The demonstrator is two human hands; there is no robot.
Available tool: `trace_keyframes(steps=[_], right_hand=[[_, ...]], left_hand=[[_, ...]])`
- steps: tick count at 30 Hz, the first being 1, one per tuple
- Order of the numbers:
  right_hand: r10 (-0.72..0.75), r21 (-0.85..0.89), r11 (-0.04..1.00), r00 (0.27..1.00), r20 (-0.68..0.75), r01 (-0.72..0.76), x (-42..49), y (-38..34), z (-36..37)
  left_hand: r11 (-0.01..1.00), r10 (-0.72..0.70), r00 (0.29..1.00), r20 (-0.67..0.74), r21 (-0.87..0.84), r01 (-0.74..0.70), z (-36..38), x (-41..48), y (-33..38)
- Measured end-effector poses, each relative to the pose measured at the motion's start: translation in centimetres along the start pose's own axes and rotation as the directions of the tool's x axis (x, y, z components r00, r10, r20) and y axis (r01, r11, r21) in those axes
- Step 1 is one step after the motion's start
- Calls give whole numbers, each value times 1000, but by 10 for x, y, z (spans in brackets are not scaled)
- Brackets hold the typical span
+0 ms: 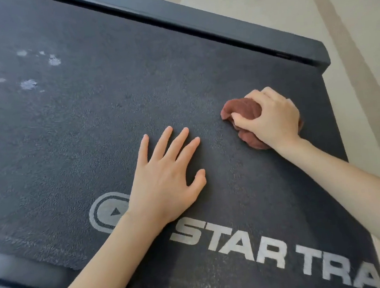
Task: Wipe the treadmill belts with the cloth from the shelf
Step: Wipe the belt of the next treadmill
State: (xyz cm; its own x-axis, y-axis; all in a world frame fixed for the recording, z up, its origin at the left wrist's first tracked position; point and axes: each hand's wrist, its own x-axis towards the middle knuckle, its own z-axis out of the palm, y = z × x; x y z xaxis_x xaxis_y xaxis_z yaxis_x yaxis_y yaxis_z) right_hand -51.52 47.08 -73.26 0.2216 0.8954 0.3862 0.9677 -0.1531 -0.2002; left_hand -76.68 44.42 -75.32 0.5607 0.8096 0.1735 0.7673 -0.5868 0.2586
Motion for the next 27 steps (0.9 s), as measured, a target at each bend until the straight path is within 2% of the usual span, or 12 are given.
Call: trace_keyframes(steps=[5,9,11,14,17,20,23,27], right_hand=[[53,-23,998,998,43,-52,83,3,29],[117,-99,989,992,39,-112,90,-12,31],[32,-75,997,998,52,-28,62,-19,22],[-168,32,985,986,-3,168,-13,-34,-3],[-356,155,921,934,-29,356,-110,-56,-39],[-482,214,855,876,-14,473,-174,-65,-65],[-541,263,809,841,-12,525,-170,-65,-61],[-593,286,767,805,-25,574,-113,-90,-29]], left_hand=[[1000,-11,1000,26,4,11,-4,0,1],[999,-27,999,40,26,26,-8,-3,1],[997,-56,998,38,62,54,-12,-13,-3],[975,-164,986,10,153,161,-22,-42,-20],[933,-308,952,5,195,301,-37,-72,-42],[919,-365,931,25,168,356,-45,-90,-51],[929,-351,936,41,139,342,-46,-101,-49],[931,-349,936,49,130,341,-45,-103,-49]])
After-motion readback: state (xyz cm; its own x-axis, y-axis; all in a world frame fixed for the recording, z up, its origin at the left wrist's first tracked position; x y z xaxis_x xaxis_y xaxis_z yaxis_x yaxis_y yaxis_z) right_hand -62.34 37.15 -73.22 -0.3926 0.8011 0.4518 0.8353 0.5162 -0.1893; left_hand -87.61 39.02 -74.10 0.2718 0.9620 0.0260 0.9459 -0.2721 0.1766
